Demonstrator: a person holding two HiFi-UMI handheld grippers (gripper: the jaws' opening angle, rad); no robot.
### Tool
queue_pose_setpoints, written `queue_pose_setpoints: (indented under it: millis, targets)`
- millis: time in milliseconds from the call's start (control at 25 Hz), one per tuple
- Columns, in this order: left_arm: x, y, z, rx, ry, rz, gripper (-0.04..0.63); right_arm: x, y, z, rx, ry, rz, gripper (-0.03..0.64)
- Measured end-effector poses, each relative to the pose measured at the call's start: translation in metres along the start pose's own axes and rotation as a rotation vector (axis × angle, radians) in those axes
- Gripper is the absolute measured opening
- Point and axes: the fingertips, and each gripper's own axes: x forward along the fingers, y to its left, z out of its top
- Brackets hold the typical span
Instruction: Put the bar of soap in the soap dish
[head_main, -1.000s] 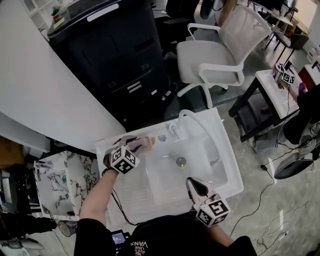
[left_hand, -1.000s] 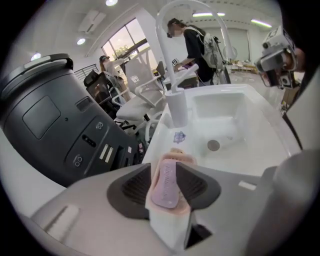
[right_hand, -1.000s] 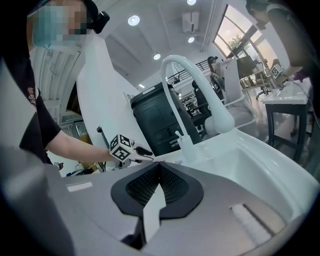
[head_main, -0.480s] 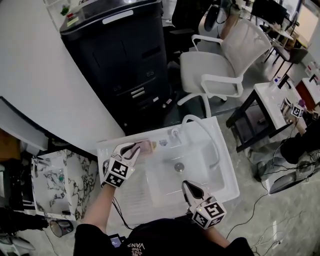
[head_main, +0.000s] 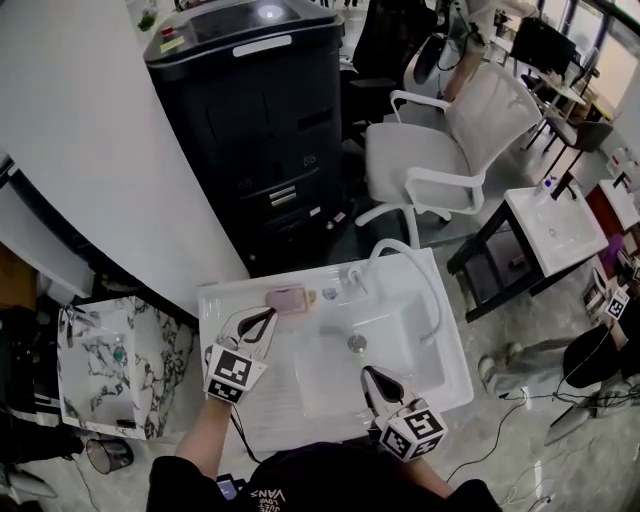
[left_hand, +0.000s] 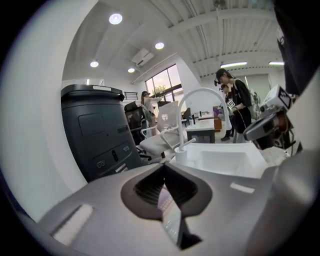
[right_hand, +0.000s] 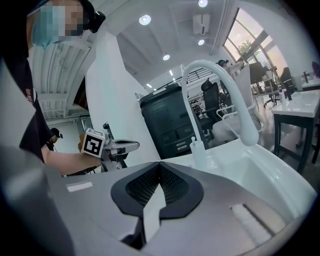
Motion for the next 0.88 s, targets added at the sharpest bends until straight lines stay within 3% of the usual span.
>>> queue_pose_setpoints:
  millis: [520,880]
  targets:
    - [-0.064,-0.003,0.016,-0.044,-0.123,0.068,0.052,0.015,0.034,0.005,-0.023,-0.030,0.032,-0.005]
    - [-0.104,-0.020,0.005,-0.103,-0.161,0.067,0.052,0.023,0.053,0.000,-0.029,-0.035,0.055,-0.005]
